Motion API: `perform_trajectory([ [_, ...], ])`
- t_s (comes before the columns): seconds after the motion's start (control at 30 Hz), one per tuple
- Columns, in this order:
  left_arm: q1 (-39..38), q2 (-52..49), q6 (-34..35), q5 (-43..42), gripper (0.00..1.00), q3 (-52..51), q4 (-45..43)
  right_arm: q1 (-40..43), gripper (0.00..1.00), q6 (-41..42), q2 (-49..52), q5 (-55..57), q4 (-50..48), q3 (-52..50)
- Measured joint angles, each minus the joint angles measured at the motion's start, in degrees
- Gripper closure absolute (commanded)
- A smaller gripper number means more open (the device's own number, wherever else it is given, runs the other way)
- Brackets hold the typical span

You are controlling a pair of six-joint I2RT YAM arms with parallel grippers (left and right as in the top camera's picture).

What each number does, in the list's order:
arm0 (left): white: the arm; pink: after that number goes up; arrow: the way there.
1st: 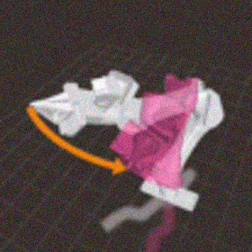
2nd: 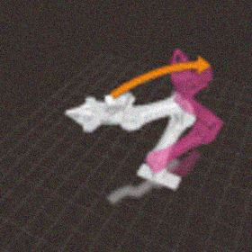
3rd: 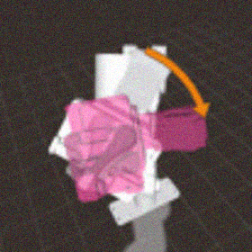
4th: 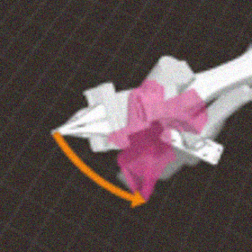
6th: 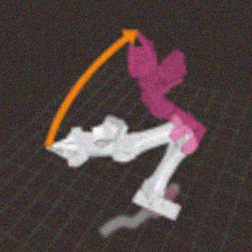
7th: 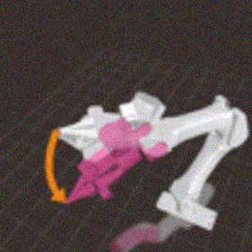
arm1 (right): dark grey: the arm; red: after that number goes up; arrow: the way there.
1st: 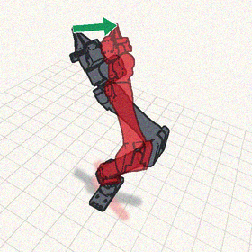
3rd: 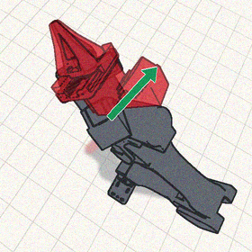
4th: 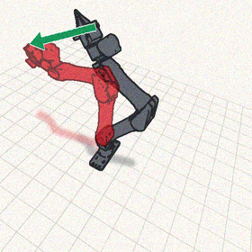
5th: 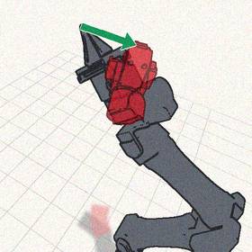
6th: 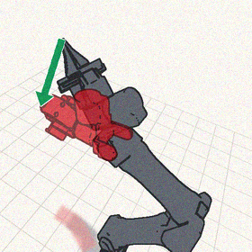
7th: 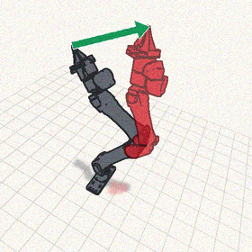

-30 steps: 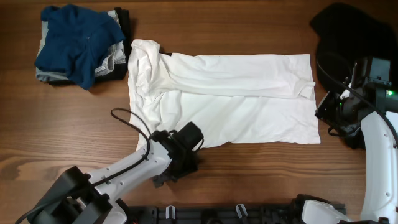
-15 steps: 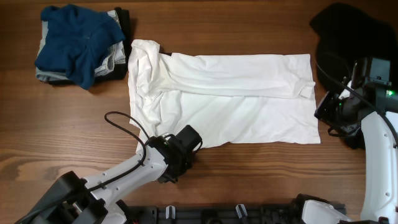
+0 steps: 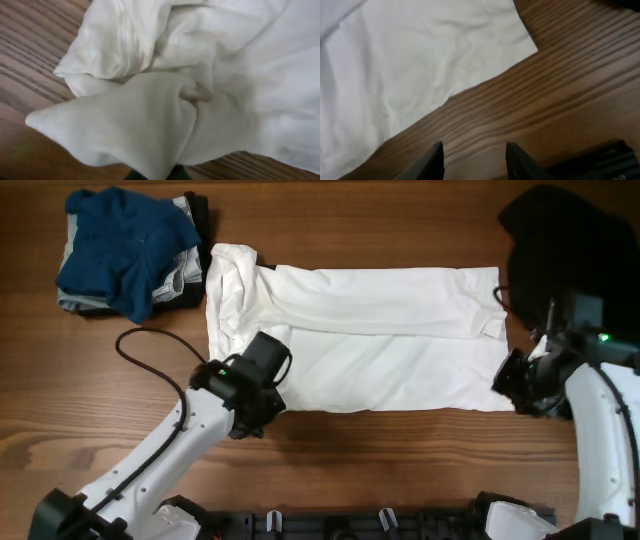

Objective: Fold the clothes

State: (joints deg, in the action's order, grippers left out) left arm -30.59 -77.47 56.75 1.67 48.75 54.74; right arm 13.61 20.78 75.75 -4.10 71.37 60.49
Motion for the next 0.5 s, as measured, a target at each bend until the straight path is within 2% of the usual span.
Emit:
perform_trajectory([
  [0.1,1.11,0.09,-1.2,-0.07,0.96,0.0,0.09,0.0,0.52,0.87,0.07,-1.27,-5.07,-5.77],
  [0.23,1.31,0.11,-2.14,-0.24,0.96,0.0,0.07,0.0,0.4,2.95,0.15,-1.81,-9.05,-9.38],
  [0.5,1.31,0.11,-2.71,0.68,0.96,0.0,-0.07,0.11,0.39,7.21,5.16,-1.11,-17.46,-10.27],
])
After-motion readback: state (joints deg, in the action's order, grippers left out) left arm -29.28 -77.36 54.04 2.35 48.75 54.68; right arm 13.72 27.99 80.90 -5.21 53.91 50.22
